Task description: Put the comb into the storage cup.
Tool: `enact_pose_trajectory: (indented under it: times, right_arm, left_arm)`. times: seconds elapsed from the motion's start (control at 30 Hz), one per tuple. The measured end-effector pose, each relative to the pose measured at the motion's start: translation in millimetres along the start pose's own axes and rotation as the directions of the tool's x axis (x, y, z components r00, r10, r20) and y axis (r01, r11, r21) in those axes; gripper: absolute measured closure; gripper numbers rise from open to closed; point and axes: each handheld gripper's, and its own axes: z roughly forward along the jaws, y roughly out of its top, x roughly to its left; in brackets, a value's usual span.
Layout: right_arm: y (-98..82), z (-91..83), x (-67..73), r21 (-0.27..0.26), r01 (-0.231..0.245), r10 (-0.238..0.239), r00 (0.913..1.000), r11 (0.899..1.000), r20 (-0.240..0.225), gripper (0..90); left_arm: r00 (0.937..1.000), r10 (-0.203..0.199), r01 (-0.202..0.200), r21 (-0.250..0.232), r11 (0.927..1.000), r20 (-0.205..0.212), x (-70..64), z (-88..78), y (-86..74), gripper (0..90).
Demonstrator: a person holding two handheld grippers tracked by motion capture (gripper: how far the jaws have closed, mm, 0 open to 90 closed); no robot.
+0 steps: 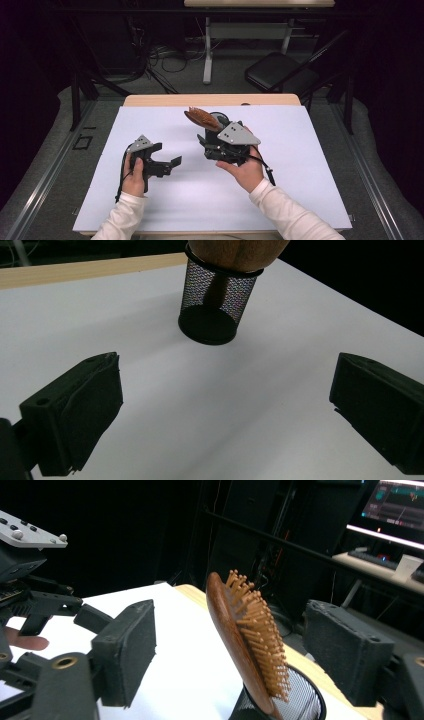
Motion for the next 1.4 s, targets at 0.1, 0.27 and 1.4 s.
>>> enact_pose_trajectory:
  times: [0.1,0.27,1.4]
  right_arm:
    - [-0.7,-3.8,-2.1,0.013,-0.015,0.015,0.9999,1.0,-0.005,22.6]
    - [-1.8,-9.7,-3.3,0.022,-0.027,0.028,0.9993,0.999,-0.024,22.5]
    - [-28.5,-57.2,-29.7,0.102,-0.178,0.184,0.9817,0.979,-0.049,22.4]
  left_arm:
    - [1.0,-0.003,0.003,-0.001,1.0,-0.001,0.0,-0.4,0.1,0.6]
    - [1.0,-0.004,0.004,-0.001,1.0,0.003,0.1,-0.7,0.2,0.6]
    - [0.9998,0.0,0.001,-0.033,0.9995,0.022,-2.6,-9.5,6.7,0.6]
